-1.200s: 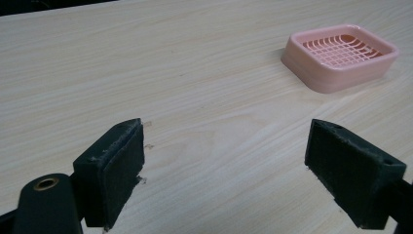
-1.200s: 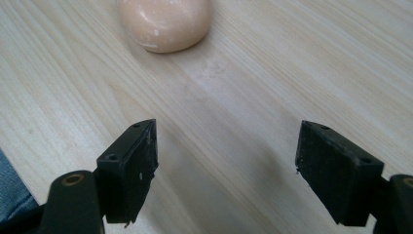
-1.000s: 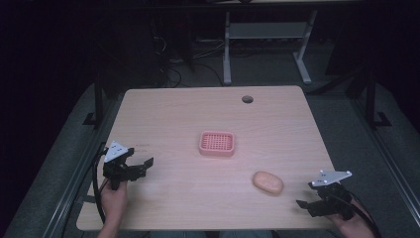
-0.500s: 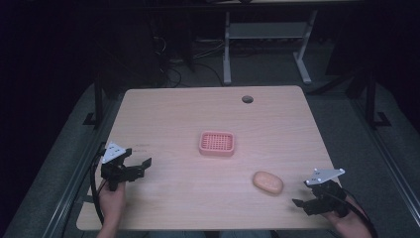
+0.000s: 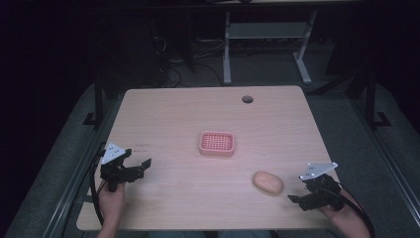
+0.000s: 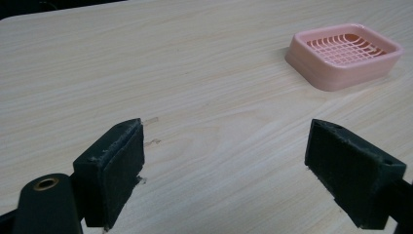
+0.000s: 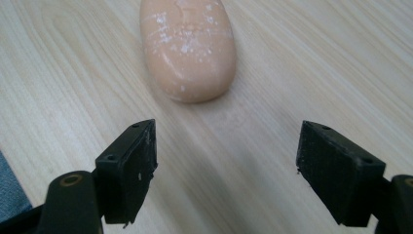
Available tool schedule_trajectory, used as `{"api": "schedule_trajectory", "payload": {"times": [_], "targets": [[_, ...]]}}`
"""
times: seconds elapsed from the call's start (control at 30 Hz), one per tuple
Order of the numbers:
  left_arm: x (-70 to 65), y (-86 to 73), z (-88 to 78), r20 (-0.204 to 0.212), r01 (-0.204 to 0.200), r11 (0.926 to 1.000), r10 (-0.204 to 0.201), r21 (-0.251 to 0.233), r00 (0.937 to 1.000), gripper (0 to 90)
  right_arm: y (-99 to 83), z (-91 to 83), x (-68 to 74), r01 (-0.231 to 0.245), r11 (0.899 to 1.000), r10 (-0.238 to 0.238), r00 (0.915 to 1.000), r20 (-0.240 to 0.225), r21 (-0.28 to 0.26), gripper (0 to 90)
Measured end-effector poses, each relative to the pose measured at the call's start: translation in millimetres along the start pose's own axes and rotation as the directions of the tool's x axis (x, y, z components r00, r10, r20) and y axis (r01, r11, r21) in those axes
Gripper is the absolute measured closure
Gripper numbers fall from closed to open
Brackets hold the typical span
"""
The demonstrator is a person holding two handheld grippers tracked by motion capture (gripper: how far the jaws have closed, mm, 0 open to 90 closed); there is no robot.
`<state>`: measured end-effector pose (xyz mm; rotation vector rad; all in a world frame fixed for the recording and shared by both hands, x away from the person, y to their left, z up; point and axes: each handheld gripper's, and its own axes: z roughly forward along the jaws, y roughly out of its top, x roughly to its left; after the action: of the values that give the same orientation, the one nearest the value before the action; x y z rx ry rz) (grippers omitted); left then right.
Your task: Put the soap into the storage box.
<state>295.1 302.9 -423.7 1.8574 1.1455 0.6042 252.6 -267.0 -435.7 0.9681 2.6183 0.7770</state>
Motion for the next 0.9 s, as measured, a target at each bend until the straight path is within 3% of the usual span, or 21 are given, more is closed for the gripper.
{"api": "schedule_trajectory", "payload": {"times": [0.43, 0.9], "targets": [[4.4, -1.6, -3.2, -0.007, 0.013, 0.9999, -0.013, -0.009, 0.9999, 14.2, 31.7, 6.4, 3.6, 0.070, 0.996, -0.069, 0.9972, -0.030, 0.050, 22.2], [5.6, -2.5, -2.7, -0.007, 0.023, 0.9997, -0.024, -0.009, 0.9997, 14.2, 59.5, 22.3, 8.2, 0.152, 0.984, -0.147, 0.9874, -0.060, 0.098, 22.3]]}}
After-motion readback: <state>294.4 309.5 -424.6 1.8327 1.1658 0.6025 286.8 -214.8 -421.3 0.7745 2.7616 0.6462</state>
